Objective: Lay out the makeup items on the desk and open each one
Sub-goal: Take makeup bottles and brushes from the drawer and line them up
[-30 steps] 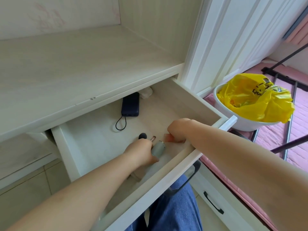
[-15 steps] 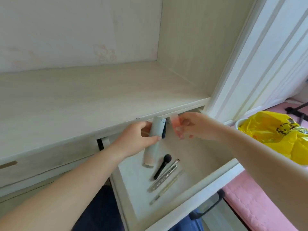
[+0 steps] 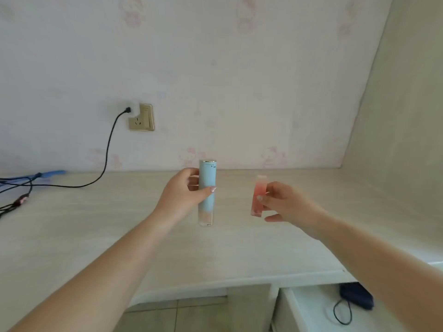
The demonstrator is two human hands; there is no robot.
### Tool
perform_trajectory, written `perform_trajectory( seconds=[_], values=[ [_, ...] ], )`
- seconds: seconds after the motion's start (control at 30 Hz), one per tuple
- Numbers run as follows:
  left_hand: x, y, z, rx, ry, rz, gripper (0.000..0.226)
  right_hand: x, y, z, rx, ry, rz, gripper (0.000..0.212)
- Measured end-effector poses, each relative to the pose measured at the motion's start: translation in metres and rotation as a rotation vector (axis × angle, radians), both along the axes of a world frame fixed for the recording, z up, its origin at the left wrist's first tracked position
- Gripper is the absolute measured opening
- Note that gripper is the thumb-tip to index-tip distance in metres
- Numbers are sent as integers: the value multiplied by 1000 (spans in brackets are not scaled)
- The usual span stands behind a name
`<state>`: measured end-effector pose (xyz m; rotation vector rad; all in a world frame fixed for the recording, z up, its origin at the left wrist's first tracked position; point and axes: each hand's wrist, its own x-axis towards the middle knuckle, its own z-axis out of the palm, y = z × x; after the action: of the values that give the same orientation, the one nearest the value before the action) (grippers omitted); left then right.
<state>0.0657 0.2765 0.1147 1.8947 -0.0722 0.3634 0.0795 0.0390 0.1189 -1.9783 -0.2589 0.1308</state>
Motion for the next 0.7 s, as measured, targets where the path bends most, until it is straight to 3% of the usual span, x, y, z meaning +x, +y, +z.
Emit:
perform_trajectory(
  seconds=[0.3,0.7],
  values=[
    [60,118,-14,37,-41,301,41,85,140,-21,1,10,87,18],
    [121,170,-33,20,-57,422,41,155,229,-62,19,-17,97,24]
  ],
)
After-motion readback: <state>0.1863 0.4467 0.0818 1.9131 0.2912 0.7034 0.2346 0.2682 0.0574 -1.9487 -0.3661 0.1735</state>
